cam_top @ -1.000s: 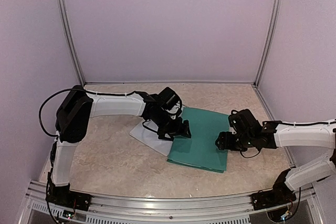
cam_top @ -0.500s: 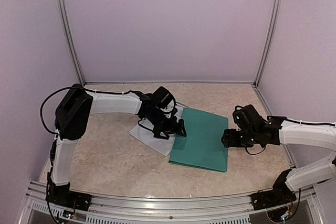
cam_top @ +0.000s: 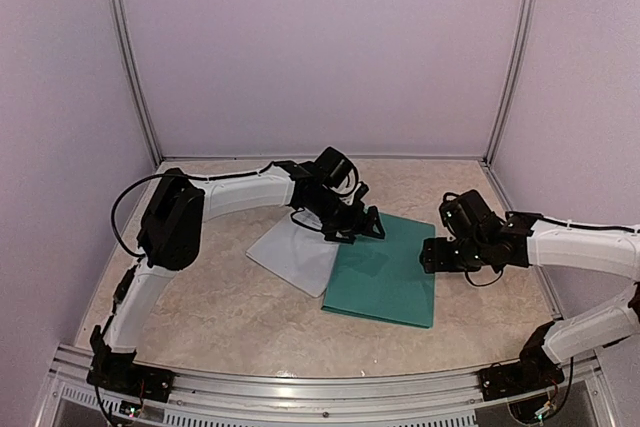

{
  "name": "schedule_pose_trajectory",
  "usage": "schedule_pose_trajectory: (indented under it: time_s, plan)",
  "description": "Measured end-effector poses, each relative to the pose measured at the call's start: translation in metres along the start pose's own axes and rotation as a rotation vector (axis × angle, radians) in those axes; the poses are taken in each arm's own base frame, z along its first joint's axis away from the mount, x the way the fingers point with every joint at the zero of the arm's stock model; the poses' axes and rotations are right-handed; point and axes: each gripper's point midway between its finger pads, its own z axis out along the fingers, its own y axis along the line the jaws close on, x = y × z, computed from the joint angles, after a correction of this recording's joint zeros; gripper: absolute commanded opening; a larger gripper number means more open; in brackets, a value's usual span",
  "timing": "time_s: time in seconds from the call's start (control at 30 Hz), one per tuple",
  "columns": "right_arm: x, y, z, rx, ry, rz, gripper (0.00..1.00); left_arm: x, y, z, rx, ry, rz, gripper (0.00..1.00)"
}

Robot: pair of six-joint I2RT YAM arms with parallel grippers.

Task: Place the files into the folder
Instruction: Move the folder with files to the center of the board.

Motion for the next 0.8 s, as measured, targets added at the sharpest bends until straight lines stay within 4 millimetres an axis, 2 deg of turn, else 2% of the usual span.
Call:
schedule_pose_trajectory:
  time_s: [0.2, 0.3, 0.4, 0.5, 0.63, 0.7, 0.8]
  plan:
    - [-0.009, -0.001, -0.004, 0.001, -0.02, -0.002, 0.76, -0.004, -0.009, 0.016, 0.042, 0.009, 0.023, 0.92]
    - [-0.011, 0.0, -0.005, -0.008, -0.027, -0.008, 0.77, 0.001, -0.015, 0.018, 0.044, 0.008, 0.038, 0.94]
    - [-0.014, 0.008, -0.005, -0.046, -0.034, -0.027, 0.78, 0.015, -0.008, 0.01, -0.002, 0.002, 0.047, 0.95]
    - [-0.022, 0.024, -0.001, -0.102, -0.038, -0.057, 0.78, 0.022, 0.002, -0.017, -0.071, -0.027, 0.041, 0.95]
    - [-0.047, 0.061, 0.006, -0.194, -0.07, -0.107, 0.78, 0.013, 0.027, -0.064, -0.124, -0.107, -0.013, 0.94]
    - [-0.064, 0.088, 0.01, -0.25, -0.095, -0.141, 0.78, 0.006, 0.058, -0.093, -0.166, -0.164, -0.078, 0.95]
    - [-0.081, 0.127, 0.017, -0.315, -0.118, -0.188, 0.78, 0.005, 0.101, -0.124, -0.245, -0.228, -0.166, 0.97]
